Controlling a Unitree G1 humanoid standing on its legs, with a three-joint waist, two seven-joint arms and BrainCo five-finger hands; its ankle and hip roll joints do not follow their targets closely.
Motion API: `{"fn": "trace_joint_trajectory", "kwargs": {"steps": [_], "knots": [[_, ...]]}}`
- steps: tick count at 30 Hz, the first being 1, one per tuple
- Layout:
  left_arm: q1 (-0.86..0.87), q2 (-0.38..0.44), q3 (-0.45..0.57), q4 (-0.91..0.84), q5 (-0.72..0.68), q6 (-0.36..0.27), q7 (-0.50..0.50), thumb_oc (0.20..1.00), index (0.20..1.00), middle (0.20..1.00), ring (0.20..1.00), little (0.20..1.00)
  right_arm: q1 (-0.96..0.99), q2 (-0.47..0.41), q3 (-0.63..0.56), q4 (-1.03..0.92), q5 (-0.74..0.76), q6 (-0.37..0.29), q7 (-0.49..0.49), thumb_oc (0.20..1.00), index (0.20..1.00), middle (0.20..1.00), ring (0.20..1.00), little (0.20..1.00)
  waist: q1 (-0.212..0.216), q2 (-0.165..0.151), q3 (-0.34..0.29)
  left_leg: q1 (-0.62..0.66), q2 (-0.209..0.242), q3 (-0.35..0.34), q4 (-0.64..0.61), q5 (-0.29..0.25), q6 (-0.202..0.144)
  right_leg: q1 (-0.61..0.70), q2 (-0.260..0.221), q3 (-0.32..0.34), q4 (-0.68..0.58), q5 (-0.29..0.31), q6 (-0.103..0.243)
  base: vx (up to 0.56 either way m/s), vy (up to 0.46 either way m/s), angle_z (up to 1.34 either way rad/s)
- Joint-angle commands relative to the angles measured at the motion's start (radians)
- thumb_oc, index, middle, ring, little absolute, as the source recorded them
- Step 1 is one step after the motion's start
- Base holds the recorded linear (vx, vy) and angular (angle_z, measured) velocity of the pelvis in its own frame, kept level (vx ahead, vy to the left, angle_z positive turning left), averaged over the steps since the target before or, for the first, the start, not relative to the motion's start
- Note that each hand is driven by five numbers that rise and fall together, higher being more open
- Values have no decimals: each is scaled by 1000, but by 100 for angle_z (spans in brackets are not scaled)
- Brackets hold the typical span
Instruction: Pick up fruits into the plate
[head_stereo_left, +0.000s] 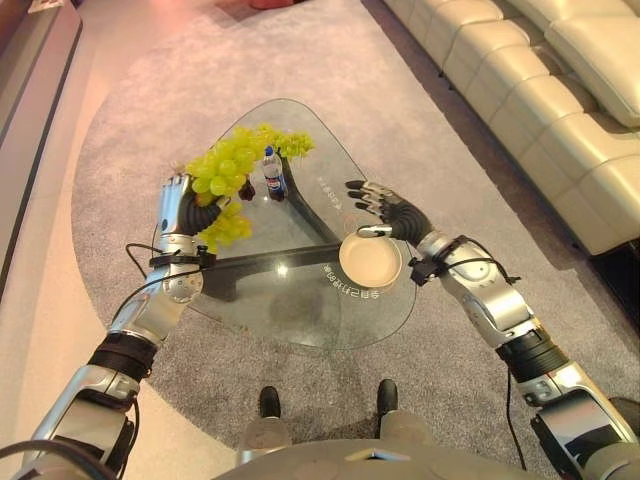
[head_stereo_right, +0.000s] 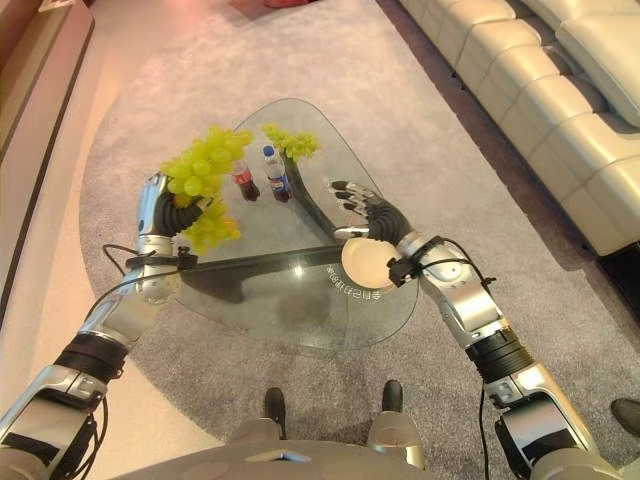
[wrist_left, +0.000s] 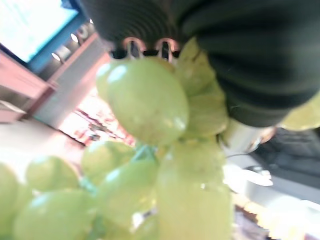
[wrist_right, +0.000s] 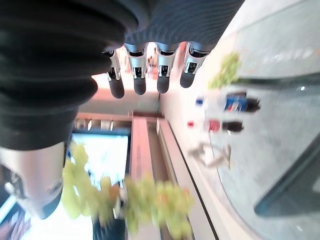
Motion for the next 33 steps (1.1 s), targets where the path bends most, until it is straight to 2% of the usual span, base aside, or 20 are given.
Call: {"fn": "trace_joint_trajectory", "kwargs": {"steps": [1,3,7,14,22,28,33], "knots": [[-15,12,-8,-45,8,-58,-24,200,200,200,200,200,-40,29,33,-84,0,20,16,1000,1000,1000,1000,1000,15,-27,-88,-22,-46,20,57,-140,23,26,1,-65,76,-129,2,34,-13,0],[-20,-3,-30,-57,-2,-51,-39,200,200,200,200,200,-71,38,58,-116,26,58,3,1000,1000,1000,1000,1000,20,-27,-97,-9,-43,22,52,-142,22,40,2,-64,69,-129,3,19,-10,-1],[-43,-24,-61,-51,-8,-48,-46,200,200,200,200,200,-107,66,87,-142,68,92,-34,1000,1000,1000,1000,1000,23,-30,-106,6,-41,25,43,-146,23,53,2,-64,61,-130,7,0,0,0],[-63,-60,-94,-46,-15,-73,-11,200,200,200,200,200,-145,116,124,-161,89,103,-68,1000,1000,1000,1000,1000,25,-31,-112,20,-37,27,35,-149,25,64,2,-61,52,-130,8,0,0,0],[-46,-96,-110,-62,11,-114,8,200,200,200,200,200,-145,127,127,-209,131,116,-91,1000,1000,1000,1000,1000,21,-34,-114,27,-31,36,37,-156,25,66,-2,-53,49,-129,13,0,0,0],[-26,-102,-119,-94,74,-160,35,200,200,200,200,200,-133,133,109,-242,173,111,-104,1000,1000,1000,1000,1000,20,-36,-112,30,-29,39,39,-161,25,65,-8,-50,49,-127,18,0,0,0],[-27,-92,-129,-105,152,-181,93,200,200,200,200,200,-132,136,107,-262,202,137,-99,1000,1000,1000,1000,1000,19,-38,-110,29,-29,42,39,-166,26,62,-12,-49,47,-126,22,0,0,0]]}}
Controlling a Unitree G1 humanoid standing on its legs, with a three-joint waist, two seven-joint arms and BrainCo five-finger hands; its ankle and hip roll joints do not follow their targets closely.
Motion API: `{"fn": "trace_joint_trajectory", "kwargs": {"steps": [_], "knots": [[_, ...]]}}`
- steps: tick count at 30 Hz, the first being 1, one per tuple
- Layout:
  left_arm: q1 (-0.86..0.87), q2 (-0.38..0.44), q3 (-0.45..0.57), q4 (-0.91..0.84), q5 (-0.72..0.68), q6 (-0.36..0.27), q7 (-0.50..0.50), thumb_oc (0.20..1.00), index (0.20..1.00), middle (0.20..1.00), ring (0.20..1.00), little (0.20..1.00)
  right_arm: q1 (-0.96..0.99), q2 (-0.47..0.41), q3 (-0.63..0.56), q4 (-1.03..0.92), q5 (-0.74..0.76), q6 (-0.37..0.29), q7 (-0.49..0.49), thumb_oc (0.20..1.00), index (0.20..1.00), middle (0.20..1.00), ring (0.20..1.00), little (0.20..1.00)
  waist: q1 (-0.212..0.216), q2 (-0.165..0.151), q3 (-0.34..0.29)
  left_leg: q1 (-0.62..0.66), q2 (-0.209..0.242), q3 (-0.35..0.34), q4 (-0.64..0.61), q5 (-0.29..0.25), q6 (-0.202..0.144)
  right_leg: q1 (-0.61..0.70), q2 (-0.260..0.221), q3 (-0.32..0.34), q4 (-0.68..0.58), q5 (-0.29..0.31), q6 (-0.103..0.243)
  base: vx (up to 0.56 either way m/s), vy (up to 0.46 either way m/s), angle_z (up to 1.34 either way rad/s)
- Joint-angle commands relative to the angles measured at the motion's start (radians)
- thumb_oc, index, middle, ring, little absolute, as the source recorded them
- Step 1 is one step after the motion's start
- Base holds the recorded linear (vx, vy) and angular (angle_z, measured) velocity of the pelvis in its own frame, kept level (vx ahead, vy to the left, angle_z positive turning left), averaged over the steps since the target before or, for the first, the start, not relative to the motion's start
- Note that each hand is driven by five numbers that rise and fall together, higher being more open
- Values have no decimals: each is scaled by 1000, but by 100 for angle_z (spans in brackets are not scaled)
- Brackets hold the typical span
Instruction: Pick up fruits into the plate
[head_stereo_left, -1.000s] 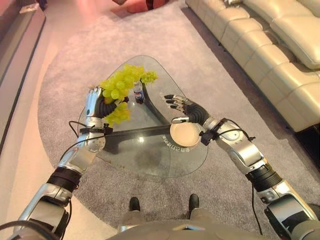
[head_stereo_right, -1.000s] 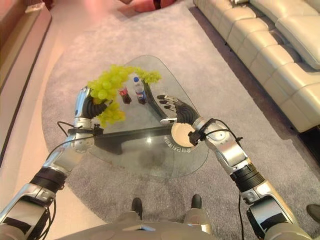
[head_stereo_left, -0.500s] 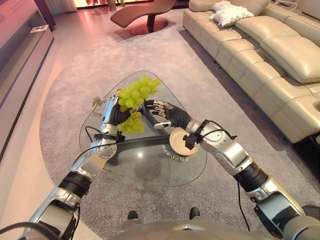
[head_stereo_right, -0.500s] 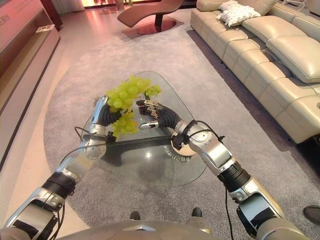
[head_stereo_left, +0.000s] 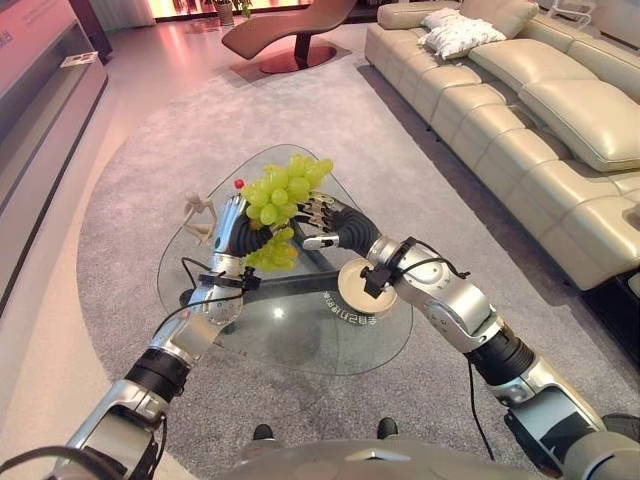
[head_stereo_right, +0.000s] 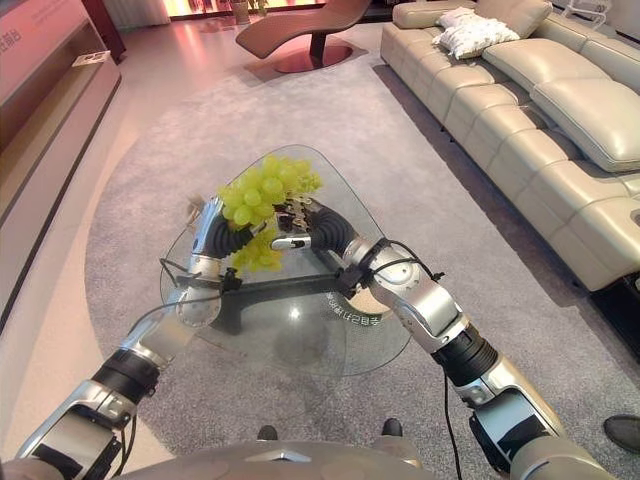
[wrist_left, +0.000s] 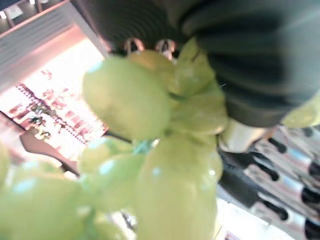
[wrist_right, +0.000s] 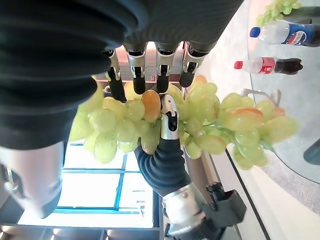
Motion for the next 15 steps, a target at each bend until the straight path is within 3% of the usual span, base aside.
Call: {"fn": "trace_joint_trajectory", "kwargs": {"steps": [1,7,15], "knots": [[-84,23,-31,-46,96,-100,98,200,200,200,200,200,-78,24,-13,-111,57,-22,5,1000,1000,1000,1000,1000,3,-21,-12,-2,-31,30,39,-165,25,39,-14,-60,47,-128,23,0,0,0],[-69,53,-8,-49,195,-167,186,200,200,200,200,200,-50,18,-10,-116,117,-9,27,1000,1000,1000,1000,1000,4,-22,-16,5,-30,31,36,-166,23,43,-18,-61,43,-123,26,0,0,0],[-85,100,-36,-33,247,-201,136,200,200,200,200,200,-57,19,5,-123,136,-3,40,1000,1000,1000,1000,1000,0,-19,-22,8,-31,31,33,-165,22,43,-20,-58,44,-123,29,0,0,0]]}}
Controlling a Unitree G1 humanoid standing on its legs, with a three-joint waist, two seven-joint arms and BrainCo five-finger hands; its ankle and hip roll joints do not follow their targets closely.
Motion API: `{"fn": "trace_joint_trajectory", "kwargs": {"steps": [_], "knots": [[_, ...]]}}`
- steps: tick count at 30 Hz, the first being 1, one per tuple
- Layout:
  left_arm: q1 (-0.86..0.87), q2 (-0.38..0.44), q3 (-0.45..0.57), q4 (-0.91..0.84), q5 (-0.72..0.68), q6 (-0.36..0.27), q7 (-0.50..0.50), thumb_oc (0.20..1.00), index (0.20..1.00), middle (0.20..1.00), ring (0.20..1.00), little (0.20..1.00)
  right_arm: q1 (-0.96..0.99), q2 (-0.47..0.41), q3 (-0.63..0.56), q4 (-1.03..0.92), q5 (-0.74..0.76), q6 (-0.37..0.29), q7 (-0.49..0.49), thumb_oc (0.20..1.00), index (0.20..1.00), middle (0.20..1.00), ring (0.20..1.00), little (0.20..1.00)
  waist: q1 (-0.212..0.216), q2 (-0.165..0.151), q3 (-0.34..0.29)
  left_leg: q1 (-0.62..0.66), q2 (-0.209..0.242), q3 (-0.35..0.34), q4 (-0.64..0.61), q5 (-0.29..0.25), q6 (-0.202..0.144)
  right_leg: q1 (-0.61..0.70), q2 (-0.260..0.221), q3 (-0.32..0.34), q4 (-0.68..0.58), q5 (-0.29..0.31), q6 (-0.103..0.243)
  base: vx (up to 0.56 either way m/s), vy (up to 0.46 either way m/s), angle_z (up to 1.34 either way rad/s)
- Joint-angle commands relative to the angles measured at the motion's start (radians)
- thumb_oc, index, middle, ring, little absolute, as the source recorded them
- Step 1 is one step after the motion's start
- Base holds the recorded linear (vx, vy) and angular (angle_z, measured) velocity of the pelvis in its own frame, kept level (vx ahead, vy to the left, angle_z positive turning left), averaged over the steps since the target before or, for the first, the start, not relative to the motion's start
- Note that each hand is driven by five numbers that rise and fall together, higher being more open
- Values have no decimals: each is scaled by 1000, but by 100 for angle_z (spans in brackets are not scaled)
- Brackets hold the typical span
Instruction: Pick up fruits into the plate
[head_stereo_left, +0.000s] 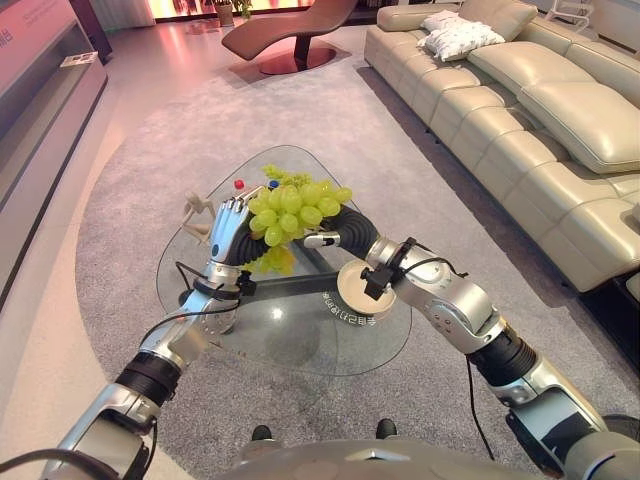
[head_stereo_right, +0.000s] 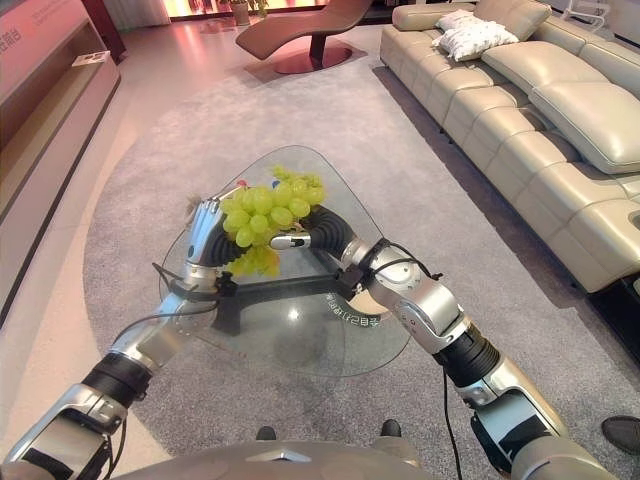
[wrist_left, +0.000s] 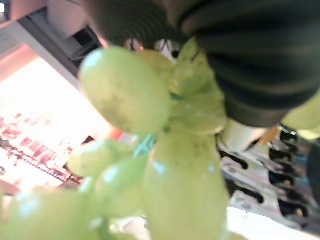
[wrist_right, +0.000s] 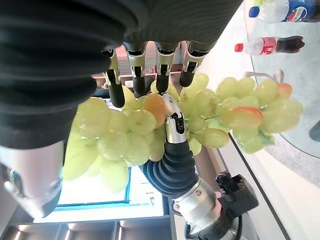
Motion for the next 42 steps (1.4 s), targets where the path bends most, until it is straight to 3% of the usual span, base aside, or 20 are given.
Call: {"fn": "trace_joint_trajectory", "kwargs": {"steps": [1,6,12,15,16,18,21,29,37,42], "knots": [[-99,44,-41,-34,38,-91,-20,200,200,200,200,200,-58,22,5,-99,53,-30,19,1000,1000,1000,1000,1000,0,-15,-19,8,-31,31,35,-166,23,41,-20,-58,46,-124,29,0,0,0],[-104,78,-62,-17,12,-88,-95,200,200,200,200,200,-63,20,8,-94,56,-33,21,1000,1000,1000,1000,1000,-3,-10,-20,5,-32,31,34,-163,25,38,-19,-54,47,-125,30,0,0,0],[-108,105,-88,-22,-30,-37,-252,200,200,200,200,200,-69,16,17,-93,57,-37,12,1000,1000,1000,1000,1000,-4,-1,-16,4,-34,26,36,-162,27,37,-20,-51,49,-127,31,0,0,0],[-178,122,-103,-172,-145,143,-511,200,200,200,200,200,-101,27,22,-85,63,-25,-31,1000,1000,1000,1000,1000,3,7,-16,2,-38,12,41,-163,28,40,-22,-55,53,-131,33,2,3,-1],[-178,122,-103,-172,-145,143,-511,200,200,200,200,200,-101,27,22,-85,63,-25,-31,1000,1000,1000,1000,1000,3,7,-16,2,-38,12,41,-163,28,40,-22,-55,53,-131,33,0,0,0],[-284,148,-141,-276,-232,349,-763,200,200,200,200,200,-138,43,23,-85,60,-13,-77,1000,1000,1000,1000,1000,2,16,-16,-3,-41,1,42,-163,31,41,-17,-51,53,-136,32,0,0,0],[-330,150,-168,-292,-259,408,-816,200,200,200,200,200,-148,48,29,-97,51,-11,-89,1000,1000,1000,1000,1000,-3,20,-13,-6,-43,-3,42,-162,34,35,-12,-43,56,-138,30,0,0,0],[-383,165,-191,-302,-300,433,-835,200,200,200,200,200,-161,45,50,-101,47,-30,-93,1000,1000,1000,1000,1000,-8,24,-3,-11,-44,-6,43,-161,37,32,-3,-35,61,-145,23,-18,-2,-4],[-396,170,-189,-323,-321,429,-933,200,200,200,200,200,-169,45,62,-96,37,-43,-105,1000,1000,1000,1000,1000,-3,24,-5,-11,-40,-4,41,-157,35,36,-2,-43,60,-147,20,0,0,0],[-393,171,-199,-323,-386,468,-977,200,200,200,200,200,-177,48,66,-95,9,-69,-118,1000,1000,1000,1000,1000,-3,28,-4,-13,-41,-6,41,-156,36,33,-2,-42,61,-147,19,0,0,0]]}}
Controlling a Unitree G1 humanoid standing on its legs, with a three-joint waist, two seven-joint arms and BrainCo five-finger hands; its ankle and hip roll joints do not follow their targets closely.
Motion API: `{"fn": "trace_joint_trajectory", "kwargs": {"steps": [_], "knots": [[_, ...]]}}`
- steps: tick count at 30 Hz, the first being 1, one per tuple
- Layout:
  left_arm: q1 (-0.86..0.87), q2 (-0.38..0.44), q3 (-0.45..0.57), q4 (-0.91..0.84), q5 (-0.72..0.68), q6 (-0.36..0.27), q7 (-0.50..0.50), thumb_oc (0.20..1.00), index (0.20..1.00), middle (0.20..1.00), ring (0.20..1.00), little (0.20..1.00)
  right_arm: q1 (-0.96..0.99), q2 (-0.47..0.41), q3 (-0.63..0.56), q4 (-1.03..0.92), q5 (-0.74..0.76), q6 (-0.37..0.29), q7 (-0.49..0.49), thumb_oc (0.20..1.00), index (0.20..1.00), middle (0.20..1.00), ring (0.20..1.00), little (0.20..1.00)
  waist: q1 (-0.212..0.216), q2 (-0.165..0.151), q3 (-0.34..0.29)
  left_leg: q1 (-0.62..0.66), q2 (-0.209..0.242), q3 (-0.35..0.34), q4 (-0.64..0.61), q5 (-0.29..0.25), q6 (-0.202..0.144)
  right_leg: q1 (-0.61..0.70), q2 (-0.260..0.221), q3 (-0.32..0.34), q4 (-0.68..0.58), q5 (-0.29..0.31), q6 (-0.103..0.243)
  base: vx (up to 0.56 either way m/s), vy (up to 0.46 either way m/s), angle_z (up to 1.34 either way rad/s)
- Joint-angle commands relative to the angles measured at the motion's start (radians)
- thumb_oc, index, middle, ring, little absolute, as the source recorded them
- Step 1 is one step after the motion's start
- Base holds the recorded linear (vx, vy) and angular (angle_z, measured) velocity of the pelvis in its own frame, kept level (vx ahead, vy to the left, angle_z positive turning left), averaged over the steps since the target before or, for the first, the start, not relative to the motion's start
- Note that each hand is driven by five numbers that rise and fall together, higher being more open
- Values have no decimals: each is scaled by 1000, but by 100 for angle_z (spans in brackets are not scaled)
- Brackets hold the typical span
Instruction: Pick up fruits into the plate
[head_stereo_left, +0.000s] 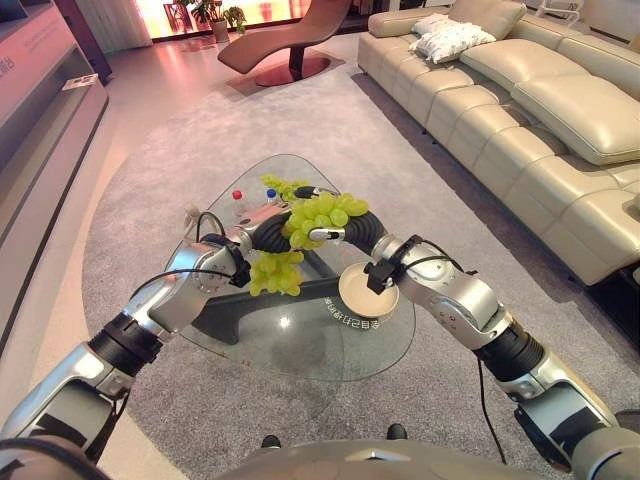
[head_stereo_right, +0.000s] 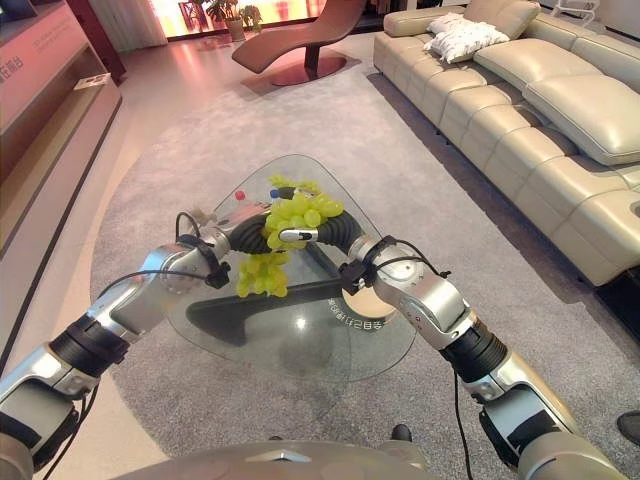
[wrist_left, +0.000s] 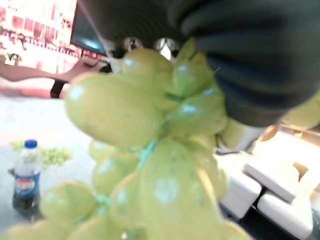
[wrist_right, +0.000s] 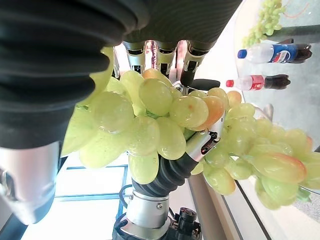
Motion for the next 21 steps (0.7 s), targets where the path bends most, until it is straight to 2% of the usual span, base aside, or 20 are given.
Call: {"fn": "trace_joint_trajectory", "kwargs": {"steps": [1,5,6,7,8,14,21], "knots": [[-194,-17,-45,-36,-72,6,-33,200,200,200,200,200,-151,93,41,-99,0,-110,21,1000,1000,1000,1000,1000,12,-14,32,-4,-38,-16,41,-152,33,53,1,-57,62,-147,19,0,0,0],[-174,-28,-52,-22,-89,11,-45,200,200,200,200,200,-156,94,42,-103,-43,-138,7,1000,1000,1000,1000,1000,10,-12,34,-3,-39,-17,40,-153,35,53,3,-49,62,-150,19,0,0,0],[-168,-30,-52,-20,-84,6,-41,200,200,200,200,200,-154,93,42,-106,-52,-144,9,849,849,849,849,849,9,-11,34,-3,-40,-19,40,-153,36,52,5,-45,64,-152,18,0,0,0],[-166,-32,-52,-17,-81,2,-44,200,200,200,200,200,-153,92,42,-109,-59,-147,8,454,454,454,454,454,8,-11,35,-3,-40,-21,40,-153,37,51,7,-41,65,-153,18,0,0,0],[-162,-36,-54,-16,-77,-2,-48,200,200,200,200,200,-151,91,40,-113,-72,-157,2,200,200,200,200,200,6,-10,35,-4,-41,-25,39,-154,39,50,11,-33,67,-157,16,0,0,0],[-160,-45,-64,-27,-98,2,-89,200,200,200,200,200,-147,85,29,-125,-113,-198,-27,200,200,200,200,200,3,-10,35,-22,-46,-43,46,-150,43,36,21,-10,76,-158,8,-13,7,5],[-152,-59,-78,-33,-110,15,-99,200,200,200,200,200,-147,87,29,-133,-139,-211,-60,200,200,200,200,200,-1,-8,40,-28,-51,-61,50,-154,46,28,30,9,90,-169,3,0,0,0]]}}
